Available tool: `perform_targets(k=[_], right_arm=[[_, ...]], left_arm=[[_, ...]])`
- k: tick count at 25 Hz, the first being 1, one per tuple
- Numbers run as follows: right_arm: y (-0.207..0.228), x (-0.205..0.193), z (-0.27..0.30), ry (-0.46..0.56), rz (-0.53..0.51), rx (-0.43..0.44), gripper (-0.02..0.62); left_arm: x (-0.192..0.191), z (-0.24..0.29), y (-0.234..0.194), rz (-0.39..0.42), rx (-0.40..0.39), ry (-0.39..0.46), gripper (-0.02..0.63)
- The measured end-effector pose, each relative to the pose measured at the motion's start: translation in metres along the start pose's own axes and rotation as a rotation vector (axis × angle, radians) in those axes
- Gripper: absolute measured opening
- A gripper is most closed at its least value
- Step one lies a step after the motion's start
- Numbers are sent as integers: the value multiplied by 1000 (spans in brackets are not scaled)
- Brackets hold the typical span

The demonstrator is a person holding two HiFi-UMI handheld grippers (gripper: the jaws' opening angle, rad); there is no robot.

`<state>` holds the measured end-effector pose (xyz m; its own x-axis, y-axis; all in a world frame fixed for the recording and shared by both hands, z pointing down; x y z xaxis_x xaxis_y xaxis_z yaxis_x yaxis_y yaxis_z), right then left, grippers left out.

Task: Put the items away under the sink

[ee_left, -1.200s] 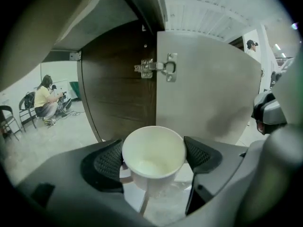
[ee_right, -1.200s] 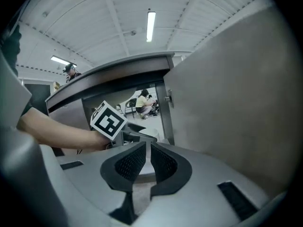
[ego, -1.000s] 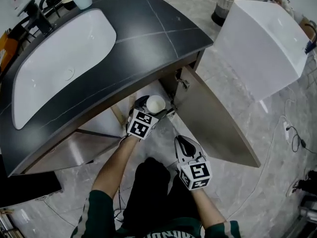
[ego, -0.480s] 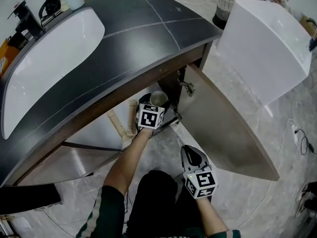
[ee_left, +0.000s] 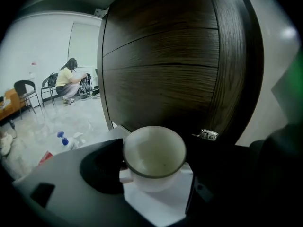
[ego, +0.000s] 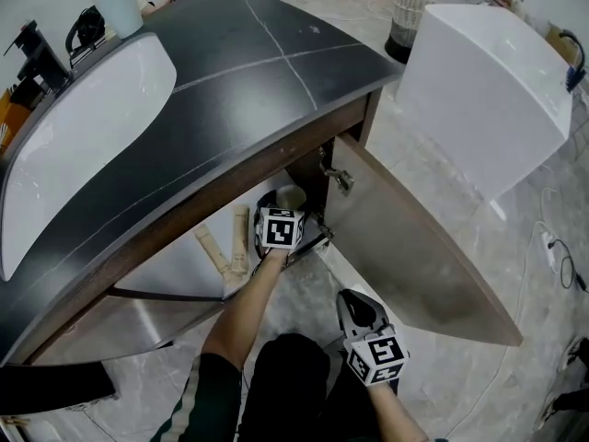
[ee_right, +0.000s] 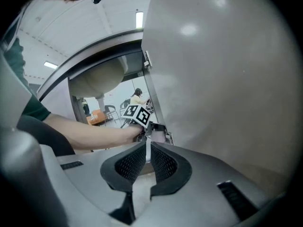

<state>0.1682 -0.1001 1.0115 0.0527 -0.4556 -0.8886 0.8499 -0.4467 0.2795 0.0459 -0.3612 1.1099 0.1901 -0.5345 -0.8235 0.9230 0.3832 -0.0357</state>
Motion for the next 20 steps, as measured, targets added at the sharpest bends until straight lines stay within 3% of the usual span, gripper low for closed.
perform_targets(k=[9, 20], right_arm=[[-3, -2, -2, 16, -33, 16, 60], [0, 1, -10, 28, -35, 11, 60]], left_arm=[[-7, 2, -3, 5, 41, -1, 414], [-6, -19, 4, 38, 53, 64, 416]])
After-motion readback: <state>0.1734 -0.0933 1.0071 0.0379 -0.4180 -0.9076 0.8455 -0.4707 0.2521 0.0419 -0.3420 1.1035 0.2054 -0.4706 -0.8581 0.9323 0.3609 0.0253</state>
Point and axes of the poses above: the fingertips, and each gripper's own axes: z forward along the fingers, y to its right, x out of its top, the point moved 3 cm from there along -z, backward along the fingers, and after that the axes turned 3 degrees about x, right-handed, at the moved point
